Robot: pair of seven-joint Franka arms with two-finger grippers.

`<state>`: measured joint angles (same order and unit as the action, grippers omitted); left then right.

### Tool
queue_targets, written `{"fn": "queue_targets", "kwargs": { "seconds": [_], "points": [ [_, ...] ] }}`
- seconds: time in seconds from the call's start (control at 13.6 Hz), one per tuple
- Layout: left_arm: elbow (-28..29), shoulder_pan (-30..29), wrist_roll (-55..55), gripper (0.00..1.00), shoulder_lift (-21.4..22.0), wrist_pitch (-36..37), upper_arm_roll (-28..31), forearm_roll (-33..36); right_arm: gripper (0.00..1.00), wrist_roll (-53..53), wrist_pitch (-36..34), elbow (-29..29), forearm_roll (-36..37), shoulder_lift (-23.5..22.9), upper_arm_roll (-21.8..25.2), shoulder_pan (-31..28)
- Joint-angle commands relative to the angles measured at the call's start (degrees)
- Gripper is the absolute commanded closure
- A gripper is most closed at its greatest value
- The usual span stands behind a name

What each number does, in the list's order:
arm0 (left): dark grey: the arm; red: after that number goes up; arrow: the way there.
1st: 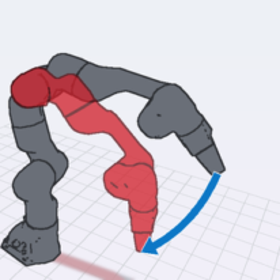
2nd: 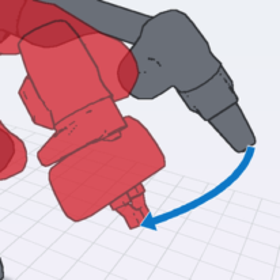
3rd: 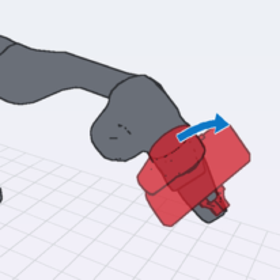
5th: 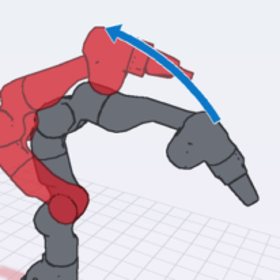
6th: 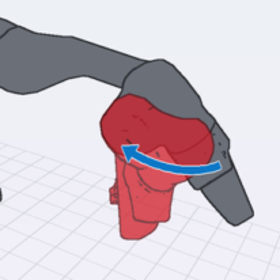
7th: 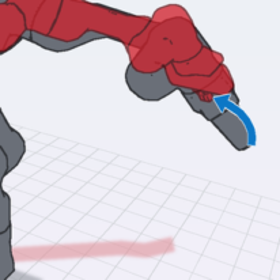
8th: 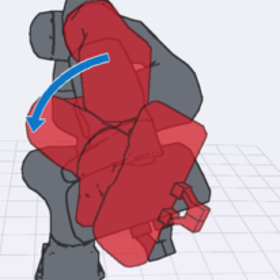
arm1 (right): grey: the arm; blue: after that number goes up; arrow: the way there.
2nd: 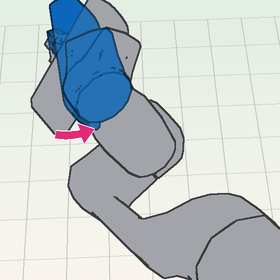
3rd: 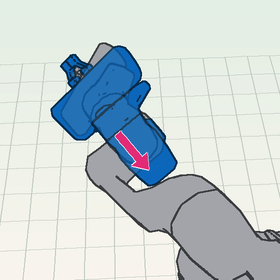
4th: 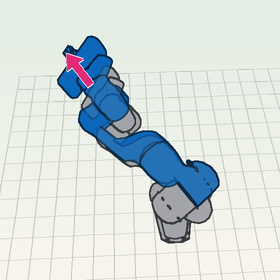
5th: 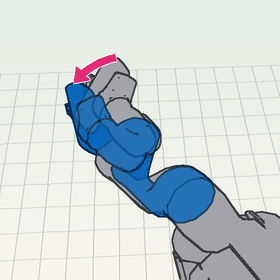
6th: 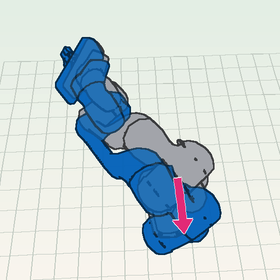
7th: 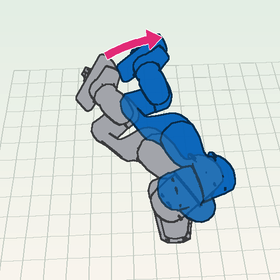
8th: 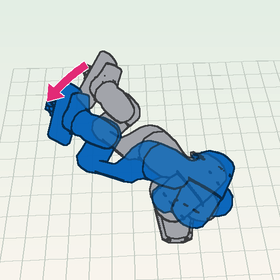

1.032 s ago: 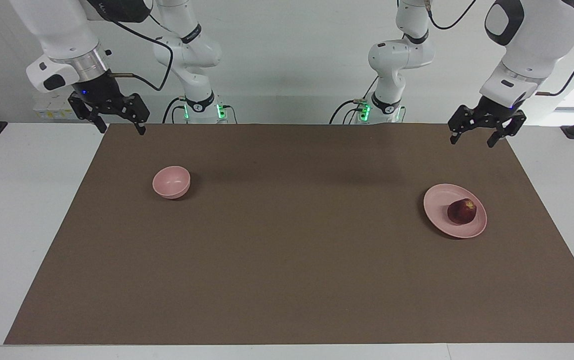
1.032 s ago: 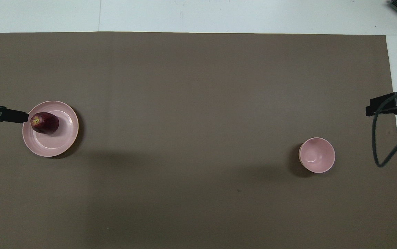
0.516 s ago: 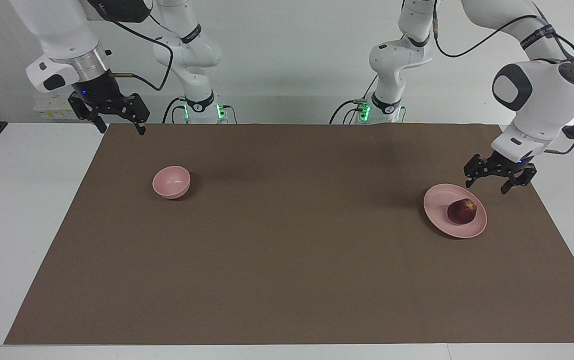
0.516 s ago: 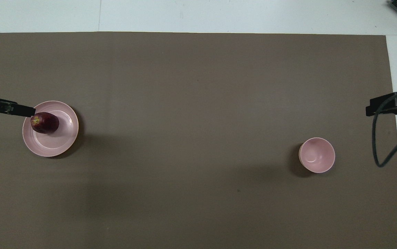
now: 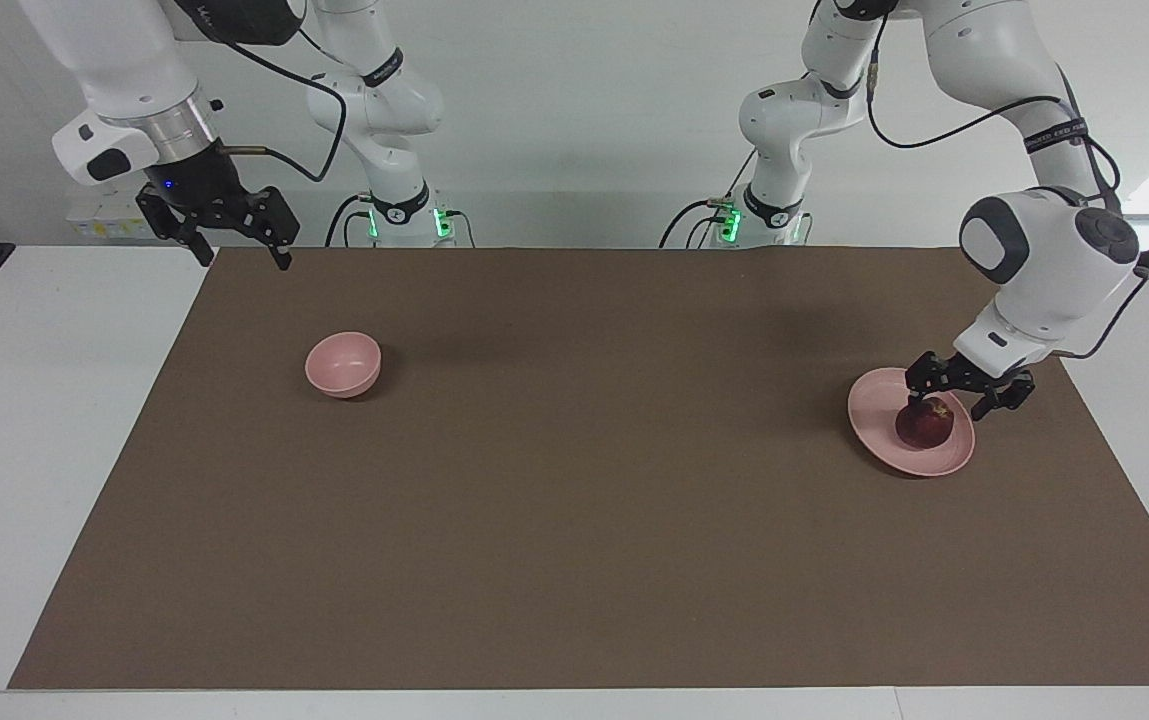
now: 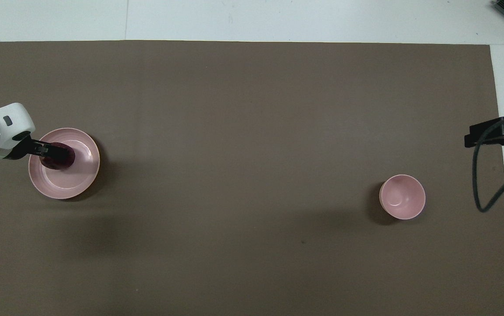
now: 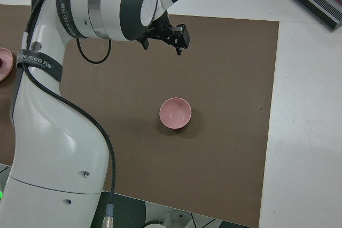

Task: Move apple from plate to bowl
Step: 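Close the left gripper on the red apple and lift it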

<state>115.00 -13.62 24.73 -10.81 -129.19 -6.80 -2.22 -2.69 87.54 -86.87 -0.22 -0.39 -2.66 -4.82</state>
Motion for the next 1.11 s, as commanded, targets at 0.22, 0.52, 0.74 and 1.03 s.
{"fn": "queue_targets", "kwargs": {
  "seconds": [0.22, 0.52, 0.74, 1.03],
  "points": [
    [2.16, -1.68, 1.81, 0.0, -0.88, -4.93, -0.32, -0.51, 0.0, 1.2, -0.35, -1.02, 0.22, 1.09, -0.16, -0.28],
    [3.21, -1.41, 0.93, 0.0, -1.14, -4.67, -0.41, -0.51, 0.0, 1.11, -0.35, -1.02, 0.22, 1.09, -0.16, -0.28],
    [4.45, -1.32, 1.02, 0.0, -1.5, -5.55, -0.41, -0.51, 0.0, 1.11, -0.35, -1.02, 0.22, 1.09, -0.16, -0.28],
    [4.62, -0.62, -0.38, 0.0, -1.59, -5.55, -0.5, -0.51, 0.0, 1.11, -0.35, -1.02, 0.22, 1.09, -0.16, -0.28]
  ]
}}
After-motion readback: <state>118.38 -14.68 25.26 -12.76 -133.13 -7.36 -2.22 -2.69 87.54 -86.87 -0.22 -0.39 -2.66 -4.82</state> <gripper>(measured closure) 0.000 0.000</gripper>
